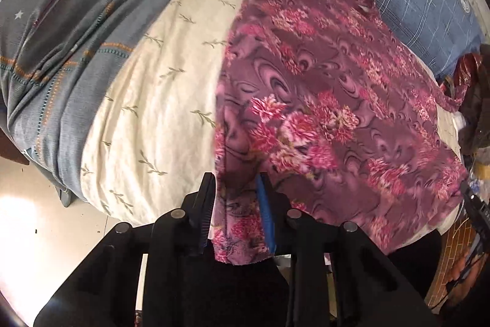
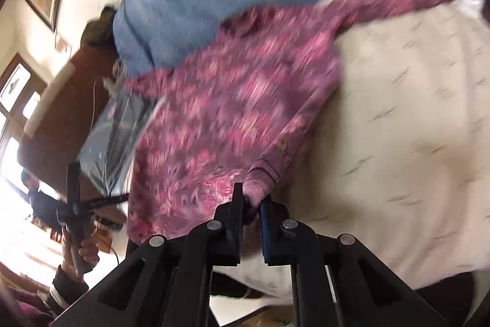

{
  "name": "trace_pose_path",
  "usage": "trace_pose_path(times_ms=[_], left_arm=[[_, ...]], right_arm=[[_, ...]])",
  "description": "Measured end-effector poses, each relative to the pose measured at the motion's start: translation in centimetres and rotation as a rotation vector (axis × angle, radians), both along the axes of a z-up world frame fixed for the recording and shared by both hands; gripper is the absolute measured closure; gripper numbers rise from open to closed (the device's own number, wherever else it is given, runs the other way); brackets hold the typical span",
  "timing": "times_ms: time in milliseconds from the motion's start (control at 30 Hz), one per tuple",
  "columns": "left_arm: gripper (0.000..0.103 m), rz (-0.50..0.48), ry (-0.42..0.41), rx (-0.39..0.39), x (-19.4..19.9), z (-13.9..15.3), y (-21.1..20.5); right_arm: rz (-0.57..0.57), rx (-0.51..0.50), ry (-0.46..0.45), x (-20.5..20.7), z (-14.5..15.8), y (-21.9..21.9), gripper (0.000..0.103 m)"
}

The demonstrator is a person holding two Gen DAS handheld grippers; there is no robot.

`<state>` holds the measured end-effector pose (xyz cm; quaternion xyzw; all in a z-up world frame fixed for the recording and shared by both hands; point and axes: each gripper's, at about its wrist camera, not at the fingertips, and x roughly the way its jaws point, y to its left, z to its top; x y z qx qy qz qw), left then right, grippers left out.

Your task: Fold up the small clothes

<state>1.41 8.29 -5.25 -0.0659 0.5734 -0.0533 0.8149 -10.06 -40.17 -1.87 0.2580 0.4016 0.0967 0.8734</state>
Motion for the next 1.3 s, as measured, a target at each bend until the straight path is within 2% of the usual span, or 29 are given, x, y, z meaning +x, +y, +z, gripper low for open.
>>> trace_pose_path(times_ms=[67,133,200,267,300,333,400,433,467,500,533,600,633,733,800,867,967,1000,1067,1100,1167,1200,1233,1300], left_arm=[[0.076,0.001,-0.007,-0.016,0.0,0.0,0.1],[0.06,0.003,0.015,-0.017,0.1,-0.6,0.0],[0.053,0.0,0.037,-0.05,0.0,-1.4,0.0],[0.045,-0.021,0.061,-0.104,0.0,-2.1,-0.4],[0.039,-0.031,0.063,-0.107,0.1,-2.4,-0.7],[0.038,-0.034,0.058,-0.094,0.2,-2.6,-1.0],[0.038,-0.048,0.029,-0.068,0.4,-2.5,-2.2],[0.038,-0.054,0.012,-0.066,0.5,-2.3,-2.6],[0.047,-0.059,-0.008,-0.076,0.5,-2.1,-2.8],[0.083,-0.058,-0.015,-0.087,0.6,-2.0,-3.1],[0.099,-0.064,-0.005,-0.103,0.9,-2.0,-3.3],[0.099,-0.021,0.005,-0.136,1.3,-1.6,-3.2],[0.099,-0.011,0.002,-0.157,1.2,-1.0,-2.9],[0.099,-0.002,-0.05,-0.211,0.0,2.1,-1.1],[0.099,-0.003,-0.054,-0.225,-0.8,3.1,0.2],[0.098,0.009,-0.048,-0.183,-0.6,2.6,0.0],[0.098,0.048,0.026,-0.094,0.0,-0.1,0.2],[0.098,0.054,0.039,-0.097,-0.1,-0.5,0.3],[0.098,0.051,0.016,-0.1,0.0,0.1,0.7],[0.095,0.045,-0.023,-0.095,0.3,1.1,0.7],[0.075,0.019,-0.092,-0.096,1.2,2.8,-0.1],[0.049,0.014,-0.122,-0.099,1.9,3.6,-0.6],[0.036,0.01,-0.152,-0.096,2.6,4.1,-1.3],[0.036,-0.003,-0.191,-0.101,4.3,4.6,-3.0]], right_arm=[[-0.065,-0.049,0.013,-0.6,0.3,-2.6,0.099],[-0.12,-0.068,0.07,-0.8,-0.8,-4.3,0.095],[-0.148,-0.009,0.09,-1.3,-1.7,-5.3,0.092],[-0.177,0.08,0.095,-1.7,-2.7,-5.9,0.082],[-0.187,0.092,0.096,-1.7,-3.0,-5.8,0.068],[-0.187,0.104,0.093,-1.8,-3.2,-5.8,0.059],[-0.162,0.123,0.085,-1.4,-3.7,-5.1,0.056],[-0.148,0.123,0.082,-0.9,-3.8,-4.9,0.055],[-0.127,0.11,0.088,-0.2,-4.3,-4.3,0.055],[-0.116,0.098,0.095,-0.5,-4.4,-4.5,0.056],[-0.093,0.077,0.106,0.3,-4.8,-3.9,0.067],[-0.029,0.025,0.115,1.0,-4.9,-2.9,0.097],[-0.012,0.026,0.109,1.0,-4.3,-2.7,0.097],[0.031,0.115,-0.018,-1.1,-0.1,-3.5,0.099],[0.041,0.101,-0.053,-2.7,2.4,-4.1,0.101],[0.03,0.04,-0.018,-3.5,2.7,-4.6,0.101],[-0.039,-0.11,0.151,-3.1,-0.2,-5.5,0.101],[-0.056,-0.114,0.164,-3.0,-0.5,-5.8,0.098],[-0.103,-0.07,0.129,-2.6,-0.1,-7.1,0.095],[-0.106,-0.044,0.103,-2.1,0.4,-7.4,0.095],[-0.101,-0.032,0.036,0.3,1.9,-7.2,0.087],[-0.09,-0.03,0.015,1.7,2.3,-6.9,0.072],[-0.082,-0.027,-0.001,3.7,2.2,-6.6,0.055],[-0.099,-0.033,-0.015,8.0,1.6,-6.0,0.05]])
